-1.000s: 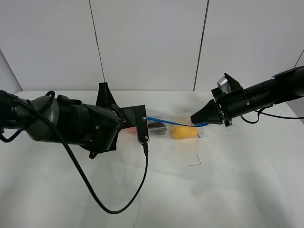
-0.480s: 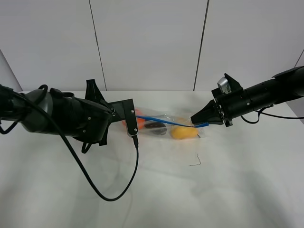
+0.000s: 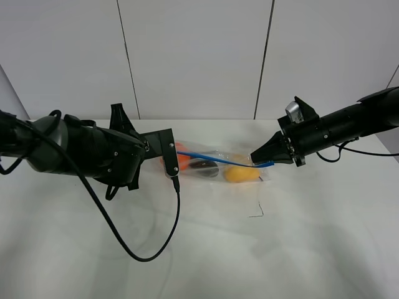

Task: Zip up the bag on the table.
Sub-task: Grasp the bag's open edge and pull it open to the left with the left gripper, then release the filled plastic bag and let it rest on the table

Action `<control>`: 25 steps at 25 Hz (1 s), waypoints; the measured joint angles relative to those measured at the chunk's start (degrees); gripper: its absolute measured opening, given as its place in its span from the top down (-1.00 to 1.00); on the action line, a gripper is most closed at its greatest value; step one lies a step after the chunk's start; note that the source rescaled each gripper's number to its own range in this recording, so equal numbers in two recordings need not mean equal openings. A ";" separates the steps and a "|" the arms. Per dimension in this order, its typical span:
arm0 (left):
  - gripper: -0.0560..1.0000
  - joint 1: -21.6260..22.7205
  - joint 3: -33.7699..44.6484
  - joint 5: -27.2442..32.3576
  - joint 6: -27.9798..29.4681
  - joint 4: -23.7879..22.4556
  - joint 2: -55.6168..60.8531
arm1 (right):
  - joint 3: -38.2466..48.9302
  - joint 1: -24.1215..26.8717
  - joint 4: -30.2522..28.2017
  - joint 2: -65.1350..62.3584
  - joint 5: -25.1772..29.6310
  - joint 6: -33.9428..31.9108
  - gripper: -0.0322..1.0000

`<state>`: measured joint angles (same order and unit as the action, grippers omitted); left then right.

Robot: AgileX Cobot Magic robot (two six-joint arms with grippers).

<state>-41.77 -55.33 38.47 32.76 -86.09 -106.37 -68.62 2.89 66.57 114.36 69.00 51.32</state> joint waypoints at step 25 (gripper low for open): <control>-0.44 0.46 0.00 3.27 2.39 4.47 2.31 | 0.00 0.00 -0.82 0.00 0.00 0.00 0.94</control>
<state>-41.32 -55.33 41.74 35.15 -81.62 -104.06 -68.62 2.89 65.76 114.36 69.00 51.32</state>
